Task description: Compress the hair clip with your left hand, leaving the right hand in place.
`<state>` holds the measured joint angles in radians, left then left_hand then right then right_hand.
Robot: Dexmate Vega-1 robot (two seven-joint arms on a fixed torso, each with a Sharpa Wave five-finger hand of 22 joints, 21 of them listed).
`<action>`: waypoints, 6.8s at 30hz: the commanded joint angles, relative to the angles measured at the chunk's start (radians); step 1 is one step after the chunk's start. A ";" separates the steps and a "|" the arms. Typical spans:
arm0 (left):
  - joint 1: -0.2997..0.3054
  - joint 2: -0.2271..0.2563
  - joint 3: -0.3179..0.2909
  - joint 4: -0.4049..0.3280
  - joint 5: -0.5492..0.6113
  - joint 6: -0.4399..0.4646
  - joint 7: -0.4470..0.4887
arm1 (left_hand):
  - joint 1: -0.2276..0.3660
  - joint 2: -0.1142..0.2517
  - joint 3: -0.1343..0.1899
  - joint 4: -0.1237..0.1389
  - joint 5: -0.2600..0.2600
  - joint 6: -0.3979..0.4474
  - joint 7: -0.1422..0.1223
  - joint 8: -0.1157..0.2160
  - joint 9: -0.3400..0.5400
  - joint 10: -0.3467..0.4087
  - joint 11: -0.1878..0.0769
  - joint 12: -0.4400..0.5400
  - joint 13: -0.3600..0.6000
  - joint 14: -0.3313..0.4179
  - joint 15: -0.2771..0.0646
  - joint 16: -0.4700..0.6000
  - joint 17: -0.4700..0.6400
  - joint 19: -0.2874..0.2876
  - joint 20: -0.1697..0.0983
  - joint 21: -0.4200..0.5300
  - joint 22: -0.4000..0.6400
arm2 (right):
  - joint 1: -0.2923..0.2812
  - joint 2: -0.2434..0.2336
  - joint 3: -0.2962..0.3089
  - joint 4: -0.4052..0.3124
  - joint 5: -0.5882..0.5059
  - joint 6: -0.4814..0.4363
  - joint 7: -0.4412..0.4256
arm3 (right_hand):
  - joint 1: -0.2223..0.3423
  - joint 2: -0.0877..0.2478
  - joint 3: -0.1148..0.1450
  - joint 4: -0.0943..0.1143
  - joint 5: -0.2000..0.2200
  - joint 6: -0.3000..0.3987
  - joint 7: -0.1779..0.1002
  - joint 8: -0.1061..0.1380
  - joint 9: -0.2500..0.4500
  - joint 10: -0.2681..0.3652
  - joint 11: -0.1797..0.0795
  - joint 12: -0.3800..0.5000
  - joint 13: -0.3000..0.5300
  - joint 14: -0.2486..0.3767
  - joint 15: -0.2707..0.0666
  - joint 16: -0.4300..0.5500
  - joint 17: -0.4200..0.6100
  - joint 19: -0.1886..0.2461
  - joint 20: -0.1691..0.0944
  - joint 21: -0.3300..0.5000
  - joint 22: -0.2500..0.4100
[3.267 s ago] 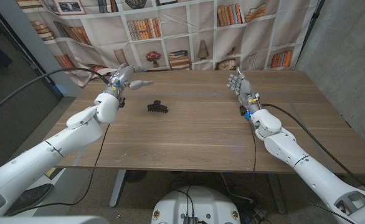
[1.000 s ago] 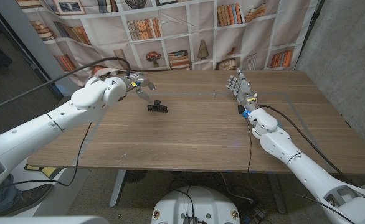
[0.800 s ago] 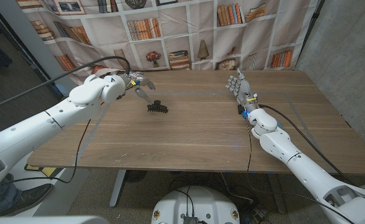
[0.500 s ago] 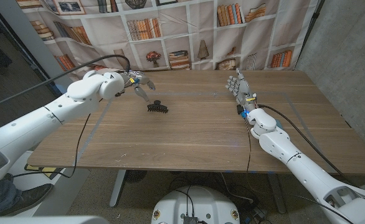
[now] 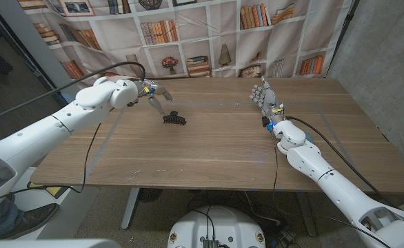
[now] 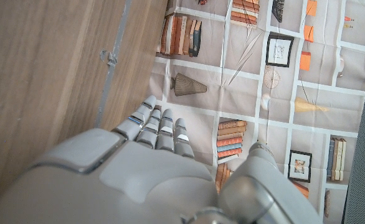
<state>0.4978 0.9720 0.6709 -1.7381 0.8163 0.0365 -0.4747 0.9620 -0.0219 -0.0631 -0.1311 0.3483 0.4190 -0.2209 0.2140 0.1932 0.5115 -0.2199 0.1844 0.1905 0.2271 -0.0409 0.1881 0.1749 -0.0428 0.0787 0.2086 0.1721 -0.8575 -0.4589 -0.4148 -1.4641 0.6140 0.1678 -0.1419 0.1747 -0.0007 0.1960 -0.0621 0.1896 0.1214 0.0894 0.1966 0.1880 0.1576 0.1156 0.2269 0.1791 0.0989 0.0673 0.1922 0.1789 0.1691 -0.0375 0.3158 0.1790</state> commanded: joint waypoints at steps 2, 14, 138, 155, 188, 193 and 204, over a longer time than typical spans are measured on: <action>0.003 -0.035 0.024 0.053 -0.012 -0.046 0.048 | -0.005 0.001 -0.007 0.002 0.008 -0.004 0.001 -0.003 0.004 -0.005 0.000 0.000 0.003 0.000 -0.144 0.000 0.003 0.004 0.009 -0.001 0.003 | 0.006 -0.003 0.000 -0.003 -0.003 -0.004 -0.003 | 0.003 0.009 -0.002 -0.005 -0.003 0.007 -0.006 0.003 0.003 0.007 -0.003 -0.003 0.006 0.006 0.002 -0.001 0.006 0.011 -0.030 -0.002 0.003; 0.015 -0.048 0.034 0.067 -0.021 -0.027 0.064 | -0.005 0.005 -0.012 0.008 0.009 0.009 0.002 0.004 0.006 -0.001 0.000 0.004 0.003 0.005 -0.144 0.001 0.003 0.008 0.009 -0.003 0.003 | 0.013 -0.004 -0.002 0.005 0.000 -0.010 0.007 | 0.003 0.010 -0.002 -0.007 -0.003 0.007 -0.007 0.003 0.003 0.012 0.001 -0.002 0.006 0.008 0.001 -0.002 0.005 0.013 -0.029 -0.004 0.003; 0.062 -0.093 0.026 0.079 -0.187 0.080 0.251 | 0.232 0.207 0.080 0.050 -0.099 0.690 0.078 0.067 -0.012 0.661 -0.002 0.017 -0.001 0.542 -0.168 0.007 0.000 0.320 -0.179 -0.007 0.001 | 0.024 -0.010 -0.009 0.028 0.021 -0.036 0.042 | -0.002 0.015 -0.010 -0.014 -0.004 0.009 -0.012 0.002 0.003 0.033 -0.001 -0.006 0.007 0.026 0.002 -0.005 0.006 0.028 -0.018 -0.028 0.005; 0.084 -0.087 0.008 0.042 -0.214 0.091 0.277 | 0.268 0.212 0.193 0.101 -0.097 0.659 0.149 0.053 0.001 0.720 0.008 0.060 0.053 0.638 -0.174 0.008 0.002 0.328 -0.178 -0.012 -0.001 | 0.017 -0.012 -0.007 0.025 0.025 -0.032 0.044 | -0.003 0.015 -0.011 -0.014 -0.004 0.008 -0.012 0.001 0.003 0.034 0.000 -0.007 0.007 0.026 0.002 -0.006 0.006 0.029 -0.016 -0.032 0.005; 0.144 -0.058 -0.037 -0.020 -0.203 0.105 0.368 | 0.286 0.198 0.275 0.134 -0.110 0.666 0.160 0.088 0.025 0.704 0.015 0.119 0.175 0.704 -0.179 0.006 0.014 0.305 -0.163 -0.019 -0.002 | 0.002 -0.015 -0.008 0.001 0.016 -0.026 0.028 | -0.004 0.017 -0.013 -0.015 -0.004 0.010 -0.011 0.002 0.003 0.035 0.001 -0.009 0.007 0.026 0.002 -0.006 0.006 0.029 -0.013 -0.039 0.005; 0.159 -0.049 -0.056 -0.035 -0.226 0.110 0.370 | 0.288 0.195 0.281 0.136 -0.111 0.666 0.161 0.089 0.024 0.704 0.015 0.124 0.185 0.708 -0.179 0.006 0.015 0.305 -0.164 -0.019 -0.002 | -0.006 -0.023 -0.005 -0.022 0.013 -0.037 0.017 | -0.004 0.017 -0.013 -0.015 -0.004 0.010 -0.011 0.002 0.003 0.035 0.000 -0.009 0.007 0.026 0.001 -0.007 0.006 0.029 -0.013 -0.040 0.005; 0.193 -0.024 -0.091 -0.095 -0.247 0.148 0.371 | 0.290 0.187 0.296 0.141 -0.117 0.668 0.166 0.092 0.018 0.702 0.015 0.137 0.214 0.708 -0.179 0.002 0.014 0.304 -0.162 -0.020 -0.002 | -0.010 -0.039 -0.003 -0.048 0.013 -0.048 0.021 | -0.005 0.018 -0.014 -0.016 -0.003 0.010 -0.011 0.002 0.003 0.036 -0.001 -0.009 0.007 0.026 0.001 -0.007 0.006 0.030 -0.014 -0.042 0.005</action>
<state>0.6610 0.9262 0.6105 -1.7830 0.5905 0.1537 -0.1091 1.1374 0.0607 0.0133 -0.1985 0.2355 1.0650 -0.0411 0.2975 0.2089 1.1177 -0.1110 0.3134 0.3964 0.9219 -0.1285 0.1934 0.1840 0.2657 -0.0409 0.1883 0.1675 -0.8616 -0.4834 -0.4205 -1.4851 0.6295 0.1309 -0.1215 0.1732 0.0087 0.1835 -0.0745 0.1896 0.1267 0.0839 0.1966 0.1880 0.1843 0.1139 0.2200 0.1839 0.1182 0.0660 0.1885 0.1788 0.1905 -0.0407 0.2771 0.1790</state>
